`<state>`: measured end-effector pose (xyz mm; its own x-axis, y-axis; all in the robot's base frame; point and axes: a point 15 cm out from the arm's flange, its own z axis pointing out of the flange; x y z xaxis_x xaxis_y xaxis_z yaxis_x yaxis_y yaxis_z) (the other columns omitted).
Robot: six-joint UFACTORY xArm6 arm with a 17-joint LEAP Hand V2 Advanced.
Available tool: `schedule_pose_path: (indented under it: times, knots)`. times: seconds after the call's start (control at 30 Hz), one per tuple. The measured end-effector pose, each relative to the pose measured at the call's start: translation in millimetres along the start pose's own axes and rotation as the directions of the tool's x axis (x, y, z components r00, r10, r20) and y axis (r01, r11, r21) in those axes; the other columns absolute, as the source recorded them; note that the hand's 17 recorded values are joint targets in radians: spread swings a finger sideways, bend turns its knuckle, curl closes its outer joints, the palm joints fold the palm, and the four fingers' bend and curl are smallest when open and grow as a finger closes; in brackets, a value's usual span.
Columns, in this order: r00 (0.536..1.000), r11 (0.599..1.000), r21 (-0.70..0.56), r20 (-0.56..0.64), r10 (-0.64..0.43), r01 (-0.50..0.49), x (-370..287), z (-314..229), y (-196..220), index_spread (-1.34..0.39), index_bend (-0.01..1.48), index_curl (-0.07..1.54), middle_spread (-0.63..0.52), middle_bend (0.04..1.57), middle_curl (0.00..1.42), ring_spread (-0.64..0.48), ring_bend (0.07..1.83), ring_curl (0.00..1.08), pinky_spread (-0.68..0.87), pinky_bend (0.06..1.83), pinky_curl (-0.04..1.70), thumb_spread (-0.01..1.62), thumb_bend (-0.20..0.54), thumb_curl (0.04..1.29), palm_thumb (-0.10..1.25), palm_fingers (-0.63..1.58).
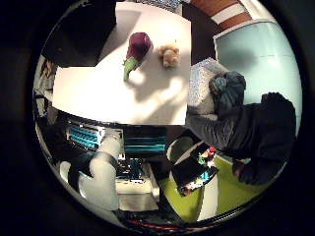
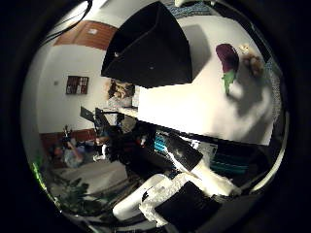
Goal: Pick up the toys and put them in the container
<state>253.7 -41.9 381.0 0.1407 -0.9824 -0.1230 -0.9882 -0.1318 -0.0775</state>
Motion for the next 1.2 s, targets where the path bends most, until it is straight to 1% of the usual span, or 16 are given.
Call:
schedule_pose_path:
  times: [0.23, 0.33, 0.5, 0.7, 0.83, 1.03, 1.2]
  knots:
    - [1.0, 0.999, 0.048, -0.022, 0.003, -0.002, 6.5, -4.4, -14.0, -0.38, 0.18, 0.31, 0.01, 0.19, 0.29, 0.21, 0.25, 0.24, 0.43, 0.42, 0.28, 1.1, -0.021, 0.33, 0.62, 0.17]
    - [0.999, 0.997, 0.079, -0.037, 0.004, -0.001, 11.3, -13.2, -25.2, -0.38, 0.18, 0.31, 0.0, 0.19, 0.29, 0.21, 0.25, 0.24, 0.44, 0.41, 0.28, 1.1, -0.021, 0.33, 0.62, 0.19]
    - [0.999, 0.996, 0.091, -0.043, 0.017, -0.013, 25.0, -22.1, -48.2, -0.37, 0.17, 0.3, 0.0, 0.19, 0.29, 0.21, 0.25, 0.24, 0.44, 0.41, 0.28, 1.1, -0.022, 0.33, 0.62, 0.2]
    - [0.997, 0.994, 0.09, -0.044, 0.07, -0.066, 59.3, -35.7, -78.1, -0.37, 0.17, 0.3, 0.0, 0.19, 0.3, 0.21, 0.25, 0.24, 0.44, 0.4, 0.28, 1.1, -0.022, 0.33, 0.62, 0.2]
    - [0.995, 0.993, 0.069, -0.033, 0.097, -0.095, 75.5, -30.7, -91.8, -0.37, 0.17, 0.3, 0.0, 0.19, 0.29, 0.21, 0.25, 0.25, 0.44, 0.39, 0.28, 1.1, -0.022, 0.33, 0.62, 0.21]
    - [0.989, 0.987, 0.072, -0.03, 0.145, -0.142, 95.1, -8.0, -119.5, -0.36, 0.17, 0.3, 0.0, 0.2, 0.3, 0.21, 0.26, 0.25, 0.44, 0.38, 0.28, 1.1, -0.021, 0.33, 0.62, 0.22]
    - [0.969, 0.967, 0.082, -0.018, 0.245, -0.243, 116.0, 19.0, -143.5, -0.3, 0.15, 0.29, 0.01, 0.2, 0.31, 0.2, 0.3, 0.26, 0.44, 0.4, 0.28, 1.11, -0.014, 0.34, 0.66, 0.25]
